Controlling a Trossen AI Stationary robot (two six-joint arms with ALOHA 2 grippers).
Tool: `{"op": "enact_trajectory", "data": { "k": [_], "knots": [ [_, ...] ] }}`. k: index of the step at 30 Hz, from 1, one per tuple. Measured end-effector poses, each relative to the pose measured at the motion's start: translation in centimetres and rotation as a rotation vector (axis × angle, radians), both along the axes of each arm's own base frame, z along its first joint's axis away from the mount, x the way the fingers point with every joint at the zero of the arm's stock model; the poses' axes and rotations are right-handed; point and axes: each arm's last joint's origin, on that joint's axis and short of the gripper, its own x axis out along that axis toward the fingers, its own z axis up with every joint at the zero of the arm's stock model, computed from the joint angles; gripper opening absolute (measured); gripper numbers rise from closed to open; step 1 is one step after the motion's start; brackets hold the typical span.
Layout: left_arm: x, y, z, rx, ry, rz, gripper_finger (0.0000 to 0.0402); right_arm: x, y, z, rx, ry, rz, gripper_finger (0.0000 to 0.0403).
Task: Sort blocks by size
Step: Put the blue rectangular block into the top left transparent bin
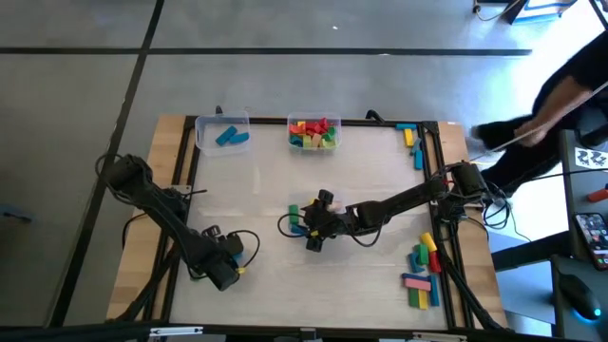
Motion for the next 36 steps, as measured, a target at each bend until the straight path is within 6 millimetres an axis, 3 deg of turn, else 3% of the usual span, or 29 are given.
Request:
{"op": "enact_trajectory", "data": {
  "k": [4,12,19,29,36],
  "knots": [
    [0.0,0.0,-0.2,0.002,-0.001,-0.051,0.0193,0.0,0.0,0.0,-0.002,0.006,0.0,0.0248],
    [0.0,0.0,-0.2,0.016,0.011,-0.145,0.0104,0.0,0.0,-0.1,0.005,0.006,-0.005,0.0248],
    [-0.5,1.0,1.7,-0.001,-0.011,-0.193,0.0099,0.0,0.0,-0.1,0.005,0.007,-0.006,0.0248],
    [-0.8,5.5,7.0,0.086,-0.19,-0.197,0.0103,0.0,0.0,-0.1,0.005,0.007,-0.006,0.0248],
    [-0.7,9.7,9.9,0.242,-0.338,-0.136,0.0105,0.0,0.0,-0.1,0.007,0.005,-0.009,0.0248]
  ]
}}
